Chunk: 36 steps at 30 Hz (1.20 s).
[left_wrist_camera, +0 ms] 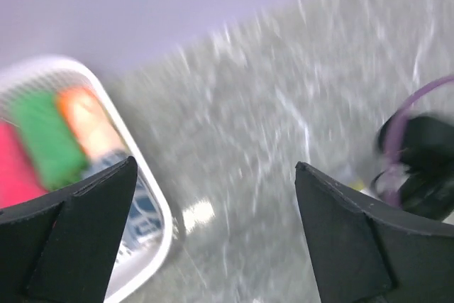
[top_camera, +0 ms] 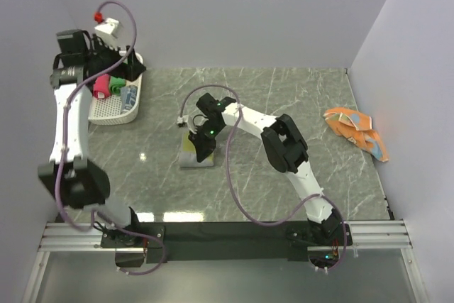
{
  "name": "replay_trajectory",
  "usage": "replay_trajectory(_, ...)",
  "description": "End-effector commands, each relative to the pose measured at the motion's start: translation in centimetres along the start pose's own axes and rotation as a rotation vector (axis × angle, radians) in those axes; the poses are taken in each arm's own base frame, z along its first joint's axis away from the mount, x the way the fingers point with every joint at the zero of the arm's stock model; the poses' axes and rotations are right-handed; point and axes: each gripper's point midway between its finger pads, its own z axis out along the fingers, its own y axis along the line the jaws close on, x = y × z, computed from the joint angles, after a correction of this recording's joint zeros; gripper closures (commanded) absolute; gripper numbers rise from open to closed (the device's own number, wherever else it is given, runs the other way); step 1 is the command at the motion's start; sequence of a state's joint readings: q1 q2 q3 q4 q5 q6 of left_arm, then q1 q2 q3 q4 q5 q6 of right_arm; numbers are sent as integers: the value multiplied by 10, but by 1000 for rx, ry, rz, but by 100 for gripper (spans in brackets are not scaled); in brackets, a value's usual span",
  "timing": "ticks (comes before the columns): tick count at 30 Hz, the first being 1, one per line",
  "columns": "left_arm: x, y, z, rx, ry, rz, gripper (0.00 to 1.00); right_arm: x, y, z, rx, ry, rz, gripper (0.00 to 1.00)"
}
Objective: Roll the towels
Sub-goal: Roll the towel
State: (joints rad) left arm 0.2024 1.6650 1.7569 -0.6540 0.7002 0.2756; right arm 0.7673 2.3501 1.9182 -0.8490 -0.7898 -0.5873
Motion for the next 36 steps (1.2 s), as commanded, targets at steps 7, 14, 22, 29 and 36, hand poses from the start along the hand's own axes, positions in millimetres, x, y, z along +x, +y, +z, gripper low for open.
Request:
replay_trajectory(7,38,-58,-25,45,121,272,1,44,2,17,-155,104,282,100)
replay_trajectory(14,168,-156,-25,166,254,648,0,56,-1,20,-210,104,394,100)
replay_trajectory(22,237,-235,-1,425,337,729,9,62,-2,21,-271,63,484,100)
replay_trajectory(29,264,-247,32,439,353,815,20,66,-3,21,-277,71,483,100)
replay_trajectory(36,294,-246,46,470,405,911,36,61,-3,21,-284,55,480,100)
